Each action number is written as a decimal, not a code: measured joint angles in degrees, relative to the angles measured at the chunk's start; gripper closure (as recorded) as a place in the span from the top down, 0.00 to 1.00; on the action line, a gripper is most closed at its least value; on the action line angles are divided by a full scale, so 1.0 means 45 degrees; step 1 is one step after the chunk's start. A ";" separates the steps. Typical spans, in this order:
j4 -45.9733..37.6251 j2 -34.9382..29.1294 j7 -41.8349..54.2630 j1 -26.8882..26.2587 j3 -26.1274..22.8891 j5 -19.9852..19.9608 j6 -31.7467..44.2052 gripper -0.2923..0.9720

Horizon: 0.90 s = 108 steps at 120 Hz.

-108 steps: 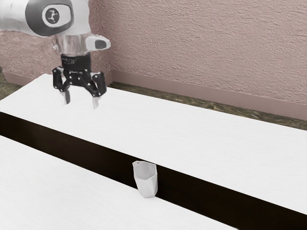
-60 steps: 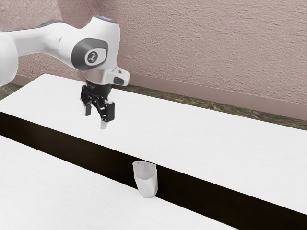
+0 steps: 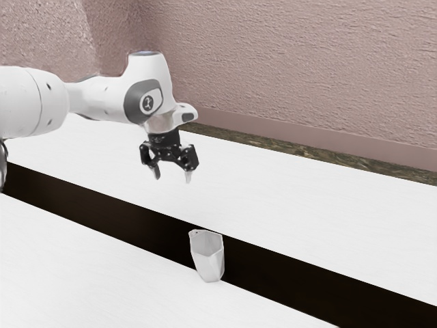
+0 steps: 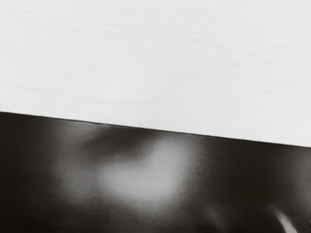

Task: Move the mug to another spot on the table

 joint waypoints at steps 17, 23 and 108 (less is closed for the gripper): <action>0.1534 0.1863 -0.3256 0.0029 0.0369 -0.0781 0.0477 0.77; 0.1857 0.2375 -0.4220 0.0062 0.0447 -0.0981 0.0487 0.77; 0.1941 0.4063 -1.2121 -0.0458 0.0678 -0.4836 -0.1387 0.77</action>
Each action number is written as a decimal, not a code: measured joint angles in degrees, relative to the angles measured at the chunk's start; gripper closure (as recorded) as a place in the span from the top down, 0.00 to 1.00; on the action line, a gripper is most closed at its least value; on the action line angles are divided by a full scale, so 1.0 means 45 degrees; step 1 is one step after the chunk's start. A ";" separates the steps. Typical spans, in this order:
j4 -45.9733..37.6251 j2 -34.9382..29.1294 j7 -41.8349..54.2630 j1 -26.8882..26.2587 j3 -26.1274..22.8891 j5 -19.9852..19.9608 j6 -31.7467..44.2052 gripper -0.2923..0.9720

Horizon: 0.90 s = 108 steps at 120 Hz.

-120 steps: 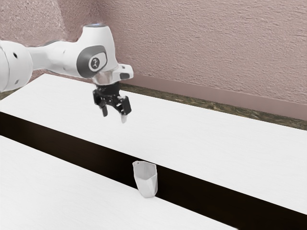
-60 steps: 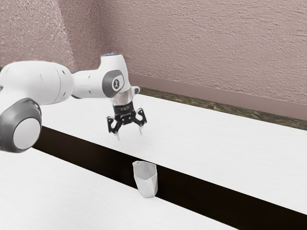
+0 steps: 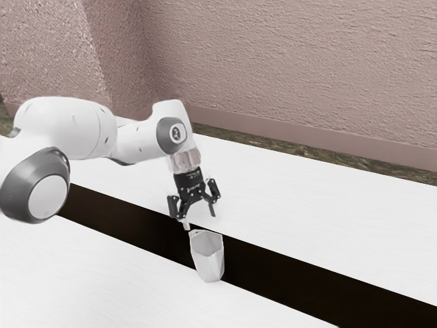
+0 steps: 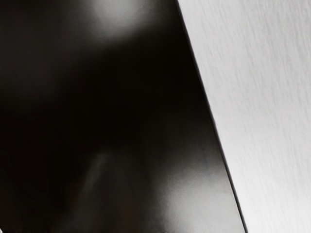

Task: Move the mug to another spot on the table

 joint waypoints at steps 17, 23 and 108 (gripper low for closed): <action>-0.0254 0.0019 -0.0839 -0.0011 0.0293 -0.0610 0.0026 0.77; -0.0337 -0.0002 -0.1092 -0.0062 0.0307 -0.0704 0.0017 0.77; -0.1054 -0.0273 -0.0785 -0.0300 0.0085 -0.0259 0.0228 0.77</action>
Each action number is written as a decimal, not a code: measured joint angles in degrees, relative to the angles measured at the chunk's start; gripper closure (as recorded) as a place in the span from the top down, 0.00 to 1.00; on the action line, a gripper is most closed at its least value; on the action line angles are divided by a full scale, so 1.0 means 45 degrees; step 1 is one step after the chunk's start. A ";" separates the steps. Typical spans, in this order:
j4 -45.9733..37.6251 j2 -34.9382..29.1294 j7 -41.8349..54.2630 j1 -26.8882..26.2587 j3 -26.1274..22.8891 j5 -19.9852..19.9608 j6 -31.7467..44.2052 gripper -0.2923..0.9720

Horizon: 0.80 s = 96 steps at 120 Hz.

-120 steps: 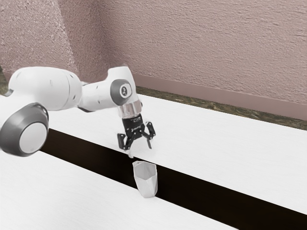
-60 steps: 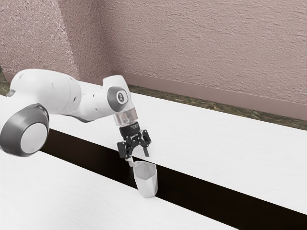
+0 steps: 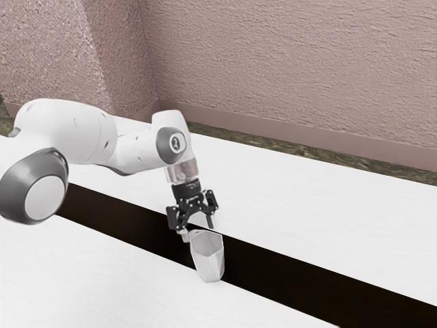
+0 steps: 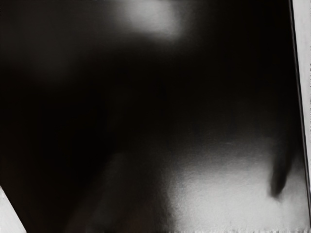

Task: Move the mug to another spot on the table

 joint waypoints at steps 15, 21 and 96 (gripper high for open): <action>-0.0340 -0.0373 0.0490 0.0000 -0.0289 0.0000 0.0268 0.77; -0.0476 -0.0466 0.0660 -0.0003 -0.0401 0.0000 0.0403 0.77; -0.2279 -0.1613 0.1871 -0.0002 -0.0561 -0.0229 0.1389 0.77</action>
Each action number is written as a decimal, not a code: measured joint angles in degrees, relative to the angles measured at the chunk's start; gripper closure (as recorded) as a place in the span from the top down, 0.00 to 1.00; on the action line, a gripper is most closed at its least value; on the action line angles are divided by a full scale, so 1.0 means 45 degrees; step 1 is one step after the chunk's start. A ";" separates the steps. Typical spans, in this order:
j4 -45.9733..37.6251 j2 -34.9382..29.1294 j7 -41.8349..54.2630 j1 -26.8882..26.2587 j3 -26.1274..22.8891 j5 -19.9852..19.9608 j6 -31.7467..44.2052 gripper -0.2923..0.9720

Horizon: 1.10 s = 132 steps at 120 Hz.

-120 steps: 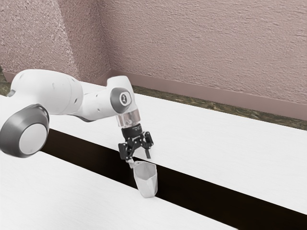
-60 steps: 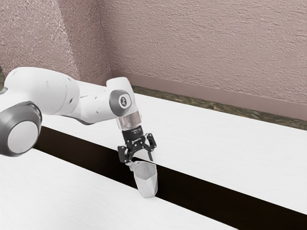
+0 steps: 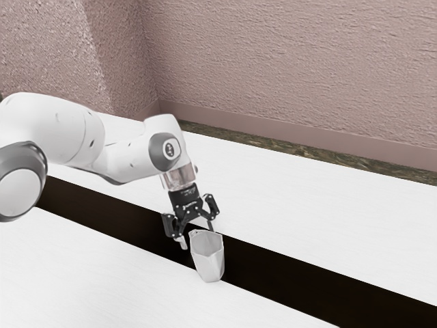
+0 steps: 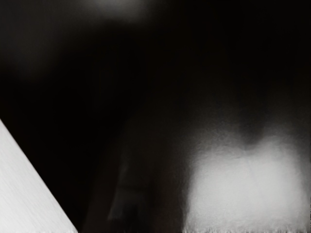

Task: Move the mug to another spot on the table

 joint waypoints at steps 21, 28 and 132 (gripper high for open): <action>-0.0205 -0.0093 0.0121 0.0000 -0.0039 -0.0127 0.0293 0.77; -0.0252 -0.0164 0.0144 0.0001 -0.0041 -0.0166 0.0346 0.77; -0.1634 -0.1258 0.0060 -0.0381 -0.0028 -0.0244 0.1138 0.49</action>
